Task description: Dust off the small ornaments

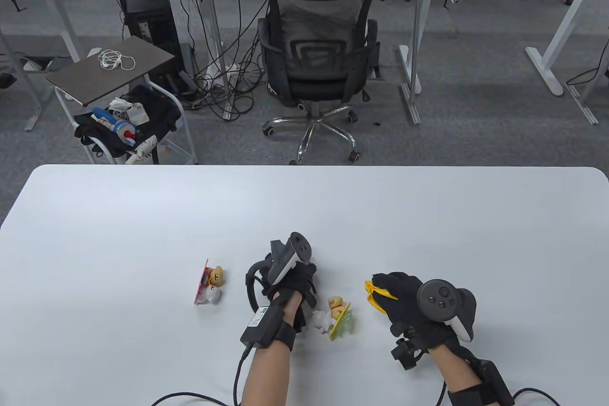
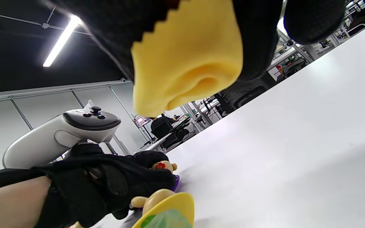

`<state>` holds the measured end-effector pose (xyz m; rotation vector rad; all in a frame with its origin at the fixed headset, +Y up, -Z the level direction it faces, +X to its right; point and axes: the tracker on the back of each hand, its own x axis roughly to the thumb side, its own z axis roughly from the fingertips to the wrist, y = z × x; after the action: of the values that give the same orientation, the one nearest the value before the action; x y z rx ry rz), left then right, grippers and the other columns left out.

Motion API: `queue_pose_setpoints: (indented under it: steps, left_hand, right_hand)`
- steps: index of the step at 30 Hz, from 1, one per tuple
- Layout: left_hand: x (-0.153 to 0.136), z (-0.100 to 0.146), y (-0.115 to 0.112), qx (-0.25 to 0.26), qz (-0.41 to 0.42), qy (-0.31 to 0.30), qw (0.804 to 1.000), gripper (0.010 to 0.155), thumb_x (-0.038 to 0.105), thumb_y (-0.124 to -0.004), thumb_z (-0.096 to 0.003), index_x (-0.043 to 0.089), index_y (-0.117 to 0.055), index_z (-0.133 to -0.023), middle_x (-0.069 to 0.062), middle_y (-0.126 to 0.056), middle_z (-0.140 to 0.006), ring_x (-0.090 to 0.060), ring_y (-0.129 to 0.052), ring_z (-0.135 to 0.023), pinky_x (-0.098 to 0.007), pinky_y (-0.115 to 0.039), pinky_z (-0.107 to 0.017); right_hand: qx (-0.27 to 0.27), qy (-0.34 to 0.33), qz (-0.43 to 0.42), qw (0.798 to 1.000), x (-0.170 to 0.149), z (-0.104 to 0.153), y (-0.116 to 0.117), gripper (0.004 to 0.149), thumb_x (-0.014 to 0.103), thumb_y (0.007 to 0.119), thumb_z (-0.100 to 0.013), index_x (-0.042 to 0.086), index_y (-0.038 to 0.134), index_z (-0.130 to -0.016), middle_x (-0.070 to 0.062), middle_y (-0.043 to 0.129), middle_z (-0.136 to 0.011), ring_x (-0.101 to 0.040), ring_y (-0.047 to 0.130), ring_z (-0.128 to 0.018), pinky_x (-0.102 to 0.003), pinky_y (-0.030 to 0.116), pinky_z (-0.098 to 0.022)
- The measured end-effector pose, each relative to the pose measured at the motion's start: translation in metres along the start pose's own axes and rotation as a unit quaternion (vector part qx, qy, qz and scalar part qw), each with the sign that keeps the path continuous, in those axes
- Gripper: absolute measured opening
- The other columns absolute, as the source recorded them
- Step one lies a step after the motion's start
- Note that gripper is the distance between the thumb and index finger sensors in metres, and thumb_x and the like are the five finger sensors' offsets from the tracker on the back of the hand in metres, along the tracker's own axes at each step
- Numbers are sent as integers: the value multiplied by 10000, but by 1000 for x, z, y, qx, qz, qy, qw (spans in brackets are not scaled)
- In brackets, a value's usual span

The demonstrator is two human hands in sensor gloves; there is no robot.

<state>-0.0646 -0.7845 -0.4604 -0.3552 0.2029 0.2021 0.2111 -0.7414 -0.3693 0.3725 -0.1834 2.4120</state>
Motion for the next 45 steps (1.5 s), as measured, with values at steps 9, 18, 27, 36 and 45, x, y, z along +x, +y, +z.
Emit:
queue_pose_setpoints:
  steps: [9,18,27,36,45]
  left_hand:
    - [-10,11,6,13,34,-29,999,716,545,-638,-545,278,-297,-1114,-152,-523,-1113,-405,-661,-866,-519,-634,-635]
    - [-50,71,33,45,275,-81,957,667,605,-597,-542,304,-408,-1107,-172,-692,-1020,-355,-770,-760,-480,-705,-551]
    - [-55,105,23,-81,570,-195,794,680,670,-444,-566,262,-392,-1107,-136,-793,-914,-232,-909,-547,-357,-807,-381]
    - [-33,100,-10,-196,703,-268,629,645,693,-385,-576,354,-356,-1123,-109,-801,-909,-172,-933,-503,-311,-829,-360]
    - [-25,96,-29,-239,727,-278,580,663,688,-375,-572,305,-391,-1113,-118,-835,-870,-172,-949,-451,-310,-835,-321]
  right_hand:
    - [6,1,2,1000,2,2,4,447,344,905,-463,218,865,-889,-102,856,-844,-357,869,-767,-584,715,-575]
    - [49,-15,2,999,16,1,23,518,327,891,-469,167,805,-954,-120,853,-836,-356,874,-746,-587,711,-578]
    - [-10,-91,-137,986,79,-16,24,456,324,902,-465,205,849,-901,-97,862,-839,-357,864,-779,-614,682,-607]
    - [-109,-268,-25,957,138,4,31,470,335,865,-479,245,785,-933,-62,796,-892,-350,669,-940,-669,479,-707]
    - [-127,-212,-19,969,108,-14,15,464,307,867,-489,199,788,-933,-108,791,-864,-379,671,-912,-672,480,-704]
